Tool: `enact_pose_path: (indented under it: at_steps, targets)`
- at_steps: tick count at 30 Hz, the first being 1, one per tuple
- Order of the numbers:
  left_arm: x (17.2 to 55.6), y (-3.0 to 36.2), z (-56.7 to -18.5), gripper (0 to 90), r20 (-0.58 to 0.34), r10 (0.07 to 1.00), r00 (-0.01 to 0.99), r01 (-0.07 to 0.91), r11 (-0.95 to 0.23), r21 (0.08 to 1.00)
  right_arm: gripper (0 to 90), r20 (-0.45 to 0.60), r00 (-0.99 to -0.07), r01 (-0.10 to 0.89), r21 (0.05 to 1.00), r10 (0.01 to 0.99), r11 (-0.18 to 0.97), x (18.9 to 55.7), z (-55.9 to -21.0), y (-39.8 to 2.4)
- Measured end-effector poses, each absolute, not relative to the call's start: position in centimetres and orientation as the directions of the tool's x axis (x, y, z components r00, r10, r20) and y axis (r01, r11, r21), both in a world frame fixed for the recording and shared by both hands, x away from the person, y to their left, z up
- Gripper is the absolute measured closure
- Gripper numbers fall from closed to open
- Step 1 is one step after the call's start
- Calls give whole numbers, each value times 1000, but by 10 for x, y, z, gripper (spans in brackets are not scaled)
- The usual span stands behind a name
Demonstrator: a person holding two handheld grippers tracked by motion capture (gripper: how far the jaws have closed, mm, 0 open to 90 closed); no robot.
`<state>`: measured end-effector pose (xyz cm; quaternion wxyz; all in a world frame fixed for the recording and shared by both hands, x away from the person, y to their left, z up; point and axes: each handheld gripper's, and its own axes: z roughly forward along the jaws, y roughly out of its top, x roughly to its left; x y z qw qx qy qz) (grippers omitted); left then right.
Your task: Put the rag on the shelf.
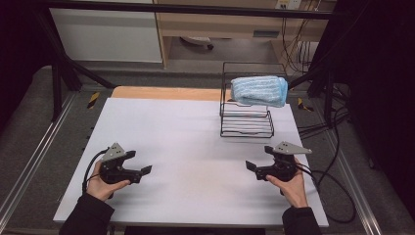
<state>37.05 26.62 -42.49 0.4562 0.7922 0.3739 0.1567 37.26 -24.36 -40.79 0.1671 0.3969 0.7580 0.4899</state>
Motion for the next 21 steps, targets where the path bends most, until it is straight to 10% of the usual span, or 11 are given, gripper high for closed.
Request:
enact_pose_path:
  at_steps: [21]
  targets:
    - [362,279,-447,77,-75,751,656,469,-328,820,7,204,-624,536,814,754,223,361,-443,-269]
